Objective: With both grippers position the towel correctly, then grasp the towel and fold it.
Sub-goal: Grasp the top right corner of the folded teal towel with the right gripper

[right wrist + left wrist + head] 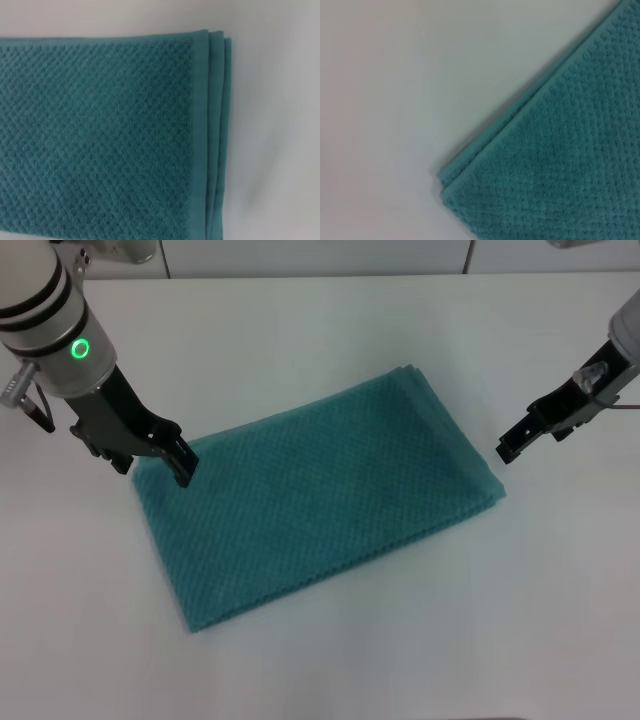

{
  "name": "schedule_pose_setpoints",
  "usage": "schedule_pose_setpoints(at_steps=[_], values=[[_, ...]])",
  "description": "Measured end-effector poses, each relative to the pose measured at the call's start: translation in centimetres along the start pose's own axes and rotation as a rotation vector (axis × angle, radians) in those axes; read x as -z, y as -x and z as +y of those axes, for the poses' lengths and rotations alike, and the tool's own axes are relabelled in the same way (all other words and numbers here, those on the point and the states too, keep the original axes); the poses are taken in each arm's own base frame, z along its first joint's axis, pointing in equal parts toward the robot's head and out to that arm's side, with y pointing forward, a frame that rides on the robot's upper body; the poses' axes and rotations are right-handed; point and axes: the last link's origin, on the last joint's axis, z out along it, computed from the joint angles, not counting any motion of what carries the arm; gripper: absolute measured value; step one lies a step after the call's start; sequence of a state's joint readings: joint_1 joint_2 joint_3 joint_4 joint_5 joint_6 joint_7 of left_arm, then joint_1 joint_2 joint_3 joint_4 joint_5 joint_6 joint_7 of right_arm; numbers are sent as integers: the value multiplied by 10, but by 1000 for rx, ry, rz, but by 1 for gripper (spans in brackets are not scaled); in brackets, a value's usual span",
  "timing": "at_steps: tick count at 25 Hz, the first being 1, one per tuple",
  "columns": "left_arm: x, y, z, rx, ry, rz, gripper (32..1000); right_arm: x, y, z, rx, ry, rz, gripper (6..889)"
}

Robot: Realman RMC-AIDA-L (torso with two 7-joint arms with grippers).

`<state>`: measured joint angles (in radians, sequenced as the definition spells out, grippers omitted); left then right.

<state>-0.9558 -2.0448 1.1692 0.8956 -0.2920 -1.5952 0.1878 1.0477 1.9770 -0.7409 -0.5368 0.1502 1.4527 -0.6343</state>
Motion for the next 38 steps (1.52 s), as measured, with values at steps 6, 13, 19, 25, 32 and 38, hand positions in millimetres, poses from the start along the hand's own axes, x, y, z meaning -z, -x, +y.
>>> schedule_pose_setpoints(at_steps=[6, 13, 19, 25, 32, 38], values=[[0, 0, 0, -2, 2, 3, 800, -2, -1, 1, -1, 3, 0, 854], [0, -2, 2, -3, 23, 14, 799, -18, 0, 0, 11, -2, -44, 844], [0, -2, 2, 2, 36, 20, 799, -38, 4, 11, 36, 41, -116, 836], [-1, -1, 2, 5, 37, 19, 798, -55, -5, 14, 25, 61, -120, 827], [-4, 1, 1, 9, 39, 13, 797, -62, -14, 16, 4, 75, -87, 817], [-6, 3, 0, 11, 38, 10, 797, -63, -18, 13, -15, 65, -74, 809]])
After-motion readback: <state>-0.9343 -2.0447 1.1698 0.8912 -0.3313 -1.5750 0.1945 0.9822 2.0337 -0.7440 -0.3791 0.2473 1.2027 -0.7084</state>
